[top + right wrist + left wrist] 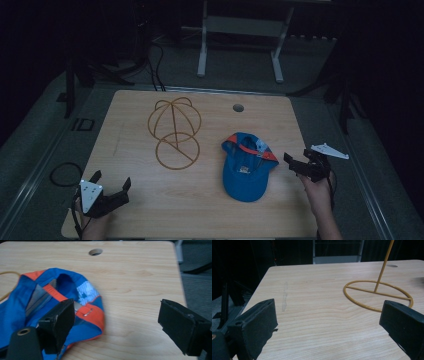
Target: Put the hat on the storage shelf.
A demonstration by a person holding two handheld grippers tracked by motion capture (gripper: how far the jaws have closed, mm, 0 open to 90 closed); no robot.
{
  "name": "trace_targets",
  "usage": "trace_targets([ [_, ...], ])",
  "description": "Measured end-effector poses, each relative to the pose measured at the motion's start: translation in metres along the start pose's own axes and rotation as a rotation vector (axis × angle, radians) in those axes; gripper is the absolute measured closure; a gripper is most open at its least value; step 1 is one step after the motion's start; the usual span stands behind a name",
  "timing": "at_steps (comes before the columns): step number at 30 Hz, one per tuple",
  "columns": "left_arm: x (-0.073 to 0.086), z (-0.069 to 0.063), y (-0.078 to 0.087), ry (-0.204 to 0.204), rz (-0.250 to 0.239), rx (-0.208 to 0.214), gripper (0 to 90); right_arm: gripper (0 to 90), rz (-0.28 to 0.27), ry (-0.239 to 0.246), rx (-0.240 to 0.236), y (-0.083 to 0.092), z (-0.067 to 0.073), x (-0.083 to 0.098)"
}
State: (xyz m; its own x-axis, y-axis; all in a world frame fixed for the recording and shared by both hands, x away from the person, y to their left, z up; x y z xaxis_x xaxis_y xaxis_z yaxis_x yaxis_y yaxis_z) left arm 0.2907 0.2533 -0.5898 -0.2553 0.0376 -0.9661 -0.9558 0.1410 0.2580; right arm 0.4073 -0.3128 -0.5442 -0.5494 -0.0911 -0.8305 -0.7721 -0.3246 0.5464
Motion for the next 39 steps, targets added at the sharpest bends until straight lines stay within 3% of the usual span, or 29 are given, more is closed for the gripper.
trace_targets([
  [5, -0.004, -0.004, 0.003, 0.014, -0.012, 0.019, 1.7, 14.9, 0.031, 0.014, -0.034, -0.014, 0.003, -0.005],
  [9, -0.009, -0.011, 0.008, 0.001, -0.033, 0.036, 1.7, 14.9, 0.064, 0.028, -0.058, -0.03, 0.005, -0.005],
  [13, -0.009, -0.018, 0.008, -0.006, -0.011, 0.06, 1.7, 17.3, 0.081, 0.052, -0.061, -0.046, 0.009, -0.008],
  [19, -0.008, -0.029, 0.01, -0.039, 0.016, 0.104, 1.7, 24.2, 0.108, 0.093, -0.118, -0.066, 0.026, -0.012],
  [23, -0.006, -0.035, 0.009, -0.037, 0.047, 0.136, 1.7, 25.0, 0.138, 0.104, -0.154, -0.082, 0.036, -0.014],
  [31, -0.005, -0.035, 0.009, -0.017, 0.054, 0.143, 1.7, 25.0, 0.205, 0.135, -0.13, -0.114, 0.043, -0.008],
  [39, -0.006, -0.037, 0.009, -0.017, 0.054, 0.154, 1.7, 27.1, 0.252, 0.147, -0.121, -0.131, 0.051, 0.006],
])
Point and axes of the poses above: each handheld gripper's, and its own axes: y roughly backward along the jaws, x roughly out of its underside, z roughly to its left, the point moved 9 cm from there along -y, roughly forward along the jaws, and after that the axes turned 2 degrees about z, right-handed, at the moved point
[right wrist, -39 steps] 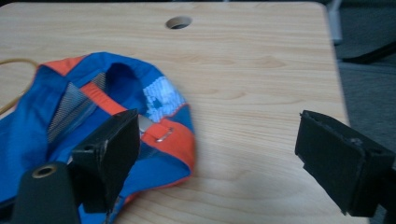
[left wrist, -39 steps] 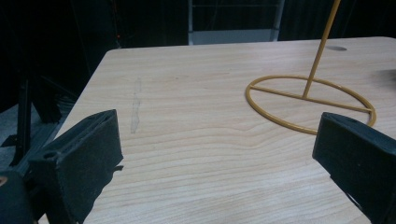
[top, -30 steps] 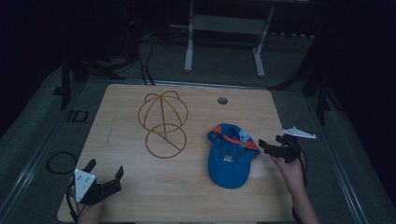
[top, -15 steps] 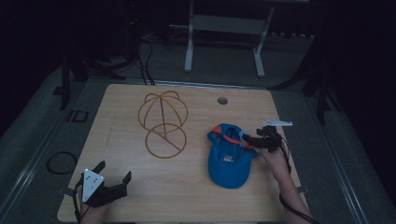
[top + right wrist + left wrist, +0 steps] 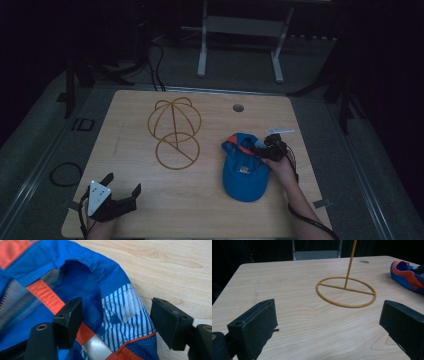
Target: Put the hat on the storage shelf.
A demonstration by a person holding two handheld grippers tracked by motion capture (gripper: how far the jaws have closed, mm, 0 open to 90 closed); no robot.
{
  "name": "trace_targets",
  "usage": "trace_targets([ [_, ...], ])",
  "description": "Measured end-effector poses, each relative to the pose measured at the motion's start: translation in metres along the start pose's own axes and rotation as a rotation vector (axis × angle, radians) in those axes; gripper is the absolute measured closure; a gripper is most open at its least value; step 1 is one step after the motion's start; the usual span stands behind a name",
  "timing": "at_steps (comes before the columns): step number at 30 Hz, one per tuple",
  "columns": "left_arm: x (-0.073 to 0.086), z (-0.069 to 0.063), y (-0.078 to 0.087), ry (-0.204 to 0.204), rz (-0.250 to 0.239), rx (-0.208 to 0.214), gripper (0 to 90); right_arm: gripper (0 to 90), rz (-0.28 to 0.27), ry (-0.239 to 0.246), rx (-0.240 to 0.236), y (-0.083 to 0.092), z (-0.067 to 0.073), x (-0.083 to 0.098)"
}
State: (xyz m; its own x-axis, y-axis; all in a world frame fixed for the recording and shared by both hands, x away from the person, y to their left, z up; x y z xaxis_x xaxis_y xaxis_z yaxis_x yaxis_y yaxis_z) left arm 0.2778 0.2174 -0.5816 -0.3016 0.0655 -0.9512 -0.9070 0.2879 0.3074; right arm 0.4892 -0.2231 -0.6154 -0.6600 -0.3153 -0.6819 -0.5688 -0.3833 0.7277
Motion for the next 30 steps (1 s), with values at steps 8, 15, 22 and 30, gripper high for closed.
trace_targets([
  [8, 0.0, -0.001, 0.0, -0.005, 0.017, 0.001, 4.7, 46.7, 0.034, 0.102, 0.034, -0.005, 0.007, 0.006],
  [15, 0.002, 0.0, 0.0, -0.006, 0.033, -0.011, 4.7, 75.3, 0.037, 0.155, 0.004, -0.004, 0.016, 0.005],
  [22, 0.0, 0.0, 0.001, 0.002, 0.021, -0.004, 4.7, 86.2, 0.038, 0.155, 0.02, -0.005, 0.017, 0.004],
  [30, 0.0, 0.0, 0.002, 0.011, 0.023, -0.005, 4.7, 87.2, -0.04, 0.177, 0.031, 0.015, 0.022, -0.012],
])
Point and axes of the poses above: each handheld gripper's, and its own axes: y roughly backward along the jaws, x roughly out of its underside, z roughly to its left, the point moved 9 cm from there along -y, roughly forward along the jaws, and after that the axes turned 2 degrees about z, right-handed, at the moved point
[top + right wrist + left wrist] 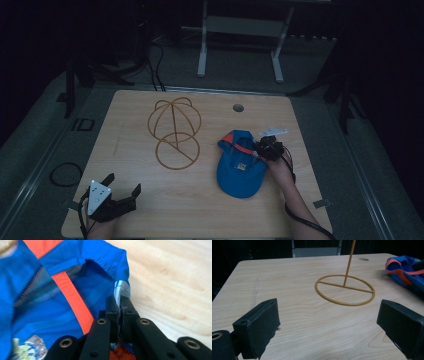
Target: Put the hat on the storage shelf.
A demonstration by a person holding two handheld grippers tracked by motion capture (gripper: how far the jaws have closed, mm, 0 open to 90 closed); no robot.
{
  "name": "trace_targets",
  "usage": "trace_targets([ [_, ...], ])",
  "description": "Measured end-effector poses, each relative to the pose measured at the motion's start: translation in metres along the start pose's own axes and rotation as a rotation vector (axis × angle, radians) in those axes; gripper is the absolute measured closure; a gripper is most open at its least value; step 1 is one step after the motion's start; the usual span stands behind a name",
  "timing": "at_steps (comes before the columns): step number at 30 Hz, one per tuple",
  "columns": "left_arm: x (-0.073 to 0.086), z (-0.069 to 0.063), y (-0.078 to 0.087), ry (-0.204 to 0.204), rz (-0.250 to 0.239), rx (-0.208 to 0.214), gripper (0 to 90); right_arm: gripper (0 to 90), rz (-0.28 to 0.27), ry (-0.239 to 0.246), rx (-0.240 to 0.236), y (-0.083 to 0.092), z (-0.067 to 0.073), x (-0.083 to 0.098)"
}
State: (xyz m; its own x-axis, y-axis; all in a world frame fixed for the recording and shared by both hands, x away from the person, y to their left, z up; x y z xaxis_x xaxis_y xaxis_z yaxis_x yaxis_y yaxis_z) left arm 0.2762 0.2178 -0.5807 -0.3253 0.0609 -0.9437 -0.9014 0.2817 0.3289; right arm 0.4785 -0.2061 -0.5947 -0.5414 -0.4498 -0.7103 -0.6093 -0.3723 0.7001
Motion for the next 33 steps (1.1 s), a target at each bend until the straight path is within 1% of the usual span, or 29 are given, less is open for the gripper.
trace_targets([
  [2, 0.0, 0.0, 0.0, 0.001, 0.003, 0.001, 4.7, 87.1, -0.008, 0.0, 0.005, 0.004, 0.0, -0.003],
  [3, 0.0, 0.0, 0.0, -0.001, 0.004, -0.004, 4.7, 87.2, -0.026, 0.017, 0.019, 0.011, -0.001, -0.009],
  [4, 0.0, 0.0, 0.0, 0.0, 0.004, -0.002, 4.7, 87.2, -0.026, 0.017, 0.019, 0.011, -0.001, -0.009],
  [5, 0.0, 0.0, 0.0, 0.002, 0.006, -0.004, 4.7, 87.2, -0.042, 0.029, 0.031, 0.02, -0.002, -0.015],
  [7, 0.0, 0.0, 0.0, 0.009, 0.009, 0.002, 4.7, 87.2, -0.061, 0.047, 0.046, 0.028, -0.002, -0.021],
  [8, 0.0, 0.0, 0.0, 0.01, 0.012, -0.002, 4.7, 87.2, -0.061, 0.047, 0.046, 0.028, -0.002, -0.021],
  [10, 0.0, 0.0, 0.0, 0.017, 0.012, 0.005, 4.7, 87.2, -0.078, 0.068, 0.062, 0.04, 0.0, -0.028],
  [11, -0.001, 0.0, 0.0, 0.02, 0.011, 0.002, 4.7, 87.2, -0.078, 0.068, 0.062, 0.04, 0.0, -0.028],
  [12, -0.001, -0.001, 0.0, 0.022, 0.008, 0.006, 4.7, 87.3, -0.085, 0.074, 0.059, 0.044, 0.002, -0.03],
  [13, -0.002, -0.001, 0.001, 0.022, 0.009, 0.008, 4.7, 87.3, -0.106, 0.078, 0.054, 0.052, 0.004, -0.036],
  [14, -0.002, -0.001, 0.001, 0.024, 0.007, 0.005, 4.7, 87.3, -0.106, 0.078, 0.054, 0.052, 0.004, -0.036],
  [15, -0.003, -0.001, 0.001, 0.028, 0.004, 0.013, 4.7, 87.3, -0.118, 0.078, 0.047, 0.057, 0.005, -0.039],
  [16, -0.004, -0.001, 0.002, 0.031, 0.003, 0.012, 4.7, 87.3, -0.137, 0.07, 0.039, 0.063, 0.006, -0.042],
  [17, -0.005, -0.002, 0.003, 0.033, 0.0, 0.012, 4.7, 87.3, -0.169, 0.057, 0.024, 0.075, 0.009, -0.049],
  [18, -0.007, -0.003, 0.004, 0.034, -0.005, 0.023, 4.7, 87.3, -0.169, 0.057, 0.024, 0.075, 0.009, -0.049],
  [19, -0.01, -0.004, 0.005, 0.029, -0.009, 0.025, 4.7, 87.3, -0.199, 0.051, 0.013, 0.086, 0.012, -0.057],
  [20, -0.01, -0.004, 0.005, 0.029, -0.009, 0.025, 4.7, 87.3, -0.207, 0.048, 0.006, 0.092, 0.013, -0.06],
  [21, -0.012, -0.005, 0.006, 0.03, -0.012, 0.032, 4.7, 87.3, -0.207, 0.048, 0.006, 0.092, 0.013, -0.06],
  [22, -0.013, -0.006, 0.007, 0.032, -0.012, 0.035, 4.7, 87.3, -0.215, 0.049, 0.009, 0.097, 0.014, -0.062],
  [23, -0.015, -0.007, 0.007, 0.033, -0.013, 0.04, 4.7, 87.3, -0.236, 0.053, 0.004, 0.106, 0.016, -0.067],
  [24, -0.017, -0.009, 0.008, 0.033, -0.011, 0.044, 4.7, 87.3, -0.246, 0.05, 0.001, 0.111, 0.017, -0.069],
  [25, -0.019, -0.01, 0.009, 0.031, -0.011, 0.05, 4.7, 87.3, -0.246, 0.05, 0.001, 0.111, 0.017, -0.069],
  [26, -0.022, -0.012, 0.009, 0.029, -0.012, 0.059, 4.7, 87.3, -0.265, 0.065, 0.008, 0.121, 0.019, -0.074],
  [27, -0.025, -0.014, 0.01, 0.025, -0.011, 0.064, 4.7, 87.3, -0.265, 0.065, 0.008, 0.121, 0.019, -0.074],
  [29, -0.03, -0.018, 0.011, 0.015, -0.015, 0.077, 4.8, 87.2, -0.287, 0.067, 0.001, 0.131, 0.021, -0.078],
  [30, -0.033, -0.019, 0.011, 0.009, -0.016, 0.076, 5.1, 87.3, -0.295, 0.068, 0.001, 0.135, 0.022, -0.08],
  [31, -0.04, -0.021, 0.013, 0.019, -0.034, 0.091, 5.1, 87.3, -0.304, 0.07, 0.005, 0.141, 0.022, -0.083],
  [32, -0.04, -0.021, 0.013, 0.019, -0.034, 0.091, 5.1, 87.3, -0.307, 0.066, -0.001, 0.143, 0.022, -0.084],
  [33, -0.044, -0.022, 0.013, 0.021, -0.039, 0.09, 5.1, 87.3, -0.307, 0.066, -0.001, 0.143, 0.022, -0.084],
])
Point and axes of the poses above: each handheld gripper's, and its own axes: y roughly backward along the jaws, x roughly out of its underside, z roughly to its left, the point moved 9 cm from there along -y, roughly forward along the jaws, and after that the axes turned 2 degrees about z, right-handed, at the moved point
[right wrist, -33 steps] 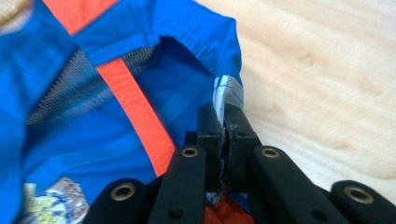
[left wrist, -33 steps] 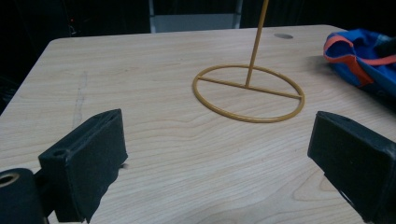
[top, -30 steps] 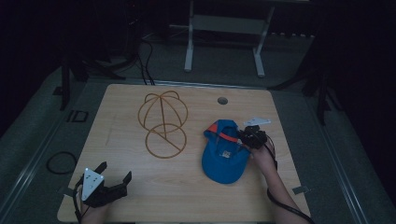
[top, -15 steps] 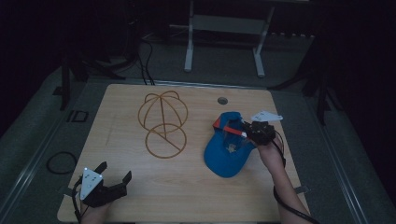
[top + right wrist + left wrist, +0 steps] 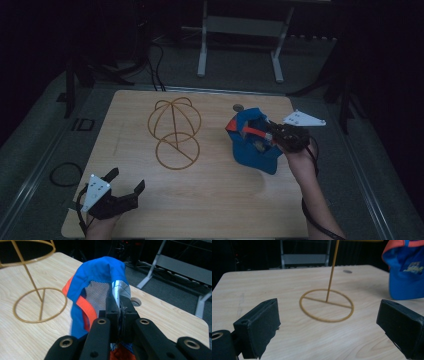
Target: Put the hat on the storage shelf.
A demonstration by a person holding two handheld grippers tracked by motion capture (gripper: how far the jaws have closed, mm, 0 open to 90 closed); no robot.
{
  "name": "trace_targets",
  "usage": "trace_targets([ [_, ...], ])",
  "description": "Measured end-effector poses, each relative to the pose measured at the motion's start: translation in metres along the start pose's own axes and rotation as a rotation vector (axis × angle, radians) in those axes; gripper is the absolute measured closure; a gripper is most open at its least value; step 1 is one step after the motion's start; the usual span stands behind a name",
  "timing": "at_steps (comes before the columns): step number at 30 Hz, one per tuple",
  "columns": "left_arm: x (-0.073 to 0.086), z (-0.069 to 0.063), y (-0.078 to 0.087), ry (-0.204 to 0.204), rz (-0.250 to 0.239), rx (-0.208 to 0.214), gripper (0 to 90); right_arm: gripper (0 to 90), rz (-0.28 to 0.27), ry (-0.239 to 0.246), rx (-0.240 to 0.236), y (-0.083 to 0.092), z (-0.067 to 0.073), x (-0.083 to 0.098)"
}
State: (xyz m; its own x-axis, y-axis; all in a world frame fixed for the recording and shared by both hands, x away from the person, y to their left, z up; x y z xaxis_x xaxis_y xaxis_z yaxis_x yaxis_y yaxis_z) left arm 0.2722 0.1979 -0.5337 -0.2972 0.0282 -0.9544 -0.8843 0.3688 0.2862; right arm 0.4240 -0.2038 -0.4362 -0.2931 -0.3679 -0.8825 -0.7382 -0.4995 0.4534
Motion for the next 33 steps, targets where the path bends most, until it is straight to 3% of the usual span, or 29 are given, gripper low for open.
trace_targets([
  [2, -0.005, -0.001, 0.001, 0.003, -0.011, 0.008, 5.1, 87.3, -0.003, 0.006, 0.009, 0.002, -0.001, -0.002],
  [6, -0.031, -0.006, 0.002, -0.033, -0.017, 0.015, 5.1, 87.3, -0.03, 0.007, 0.01, 0.015, -0.001, -0.011],
  [12, -0.074, -0.015, -0.001, -0.069, -0.043, 0.059, 5.7, 87.3, -0.055, 0.007, -0.002, 0.029, 0.001, -0.018],
  [14, -0.086, -0.021, -0.004, -0.074, -0.049, 0.081, 5.7, 87.3, -0.067, 0.0, -0.015, 0.034, 0.004, -0.021],
  [15, -0.097, -0.029, -0.008, -0.092, -0.047, 0.114, 5.7, 87.3, -0.074, 0.002, -0.019, 0.036, 0.006, -0.022],
  [17, -0.102, -0.033, -0.009, -0.102, -0.051, 0.119, 5.7, 87.3, -0.078, 0.009, -0.019, 0.039, 0.007, -0.024],
  [19, -0.112, -0.041, -0.014, -0.124, -0.046, 0.14, 5.7, 87.3, -0.091, 0.016, -0.036, 0.044, 0.013, -0.027],
  [22, -0.124, -0.054, -0.023, -0.128, -0.033, 0.181, 5.7, 87.3, -0.109, 0.032, -0.059, 0.052, 0.023, -0.032],
  [33, -0.158, -0.093, -0.048, -0.198, -0.019, 0.283, 6.3, 87.3, -0.13, 0.051, -0.103, 0.058, 0.044, -0.035],
])
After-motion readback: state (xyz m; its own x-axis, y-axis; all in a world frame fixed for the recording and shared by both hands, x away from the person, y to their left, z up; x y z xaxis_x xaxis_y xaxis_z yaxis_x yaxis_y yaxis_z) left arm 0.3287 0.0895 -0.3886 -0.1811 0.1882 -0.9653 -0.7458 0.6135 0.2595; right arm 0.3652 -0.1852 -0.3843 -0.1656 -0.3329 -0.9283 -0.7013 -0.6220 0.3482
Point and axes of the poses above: each handheld gripper's, and its own axes: y roughly backward along the jaws, x roughly out of its underside, z roughly to its left, the point moved 9 cm from there along -y, roughly forward along the jaws, and after that the axes turned 2 degrees about z, right-handed, at the moved point
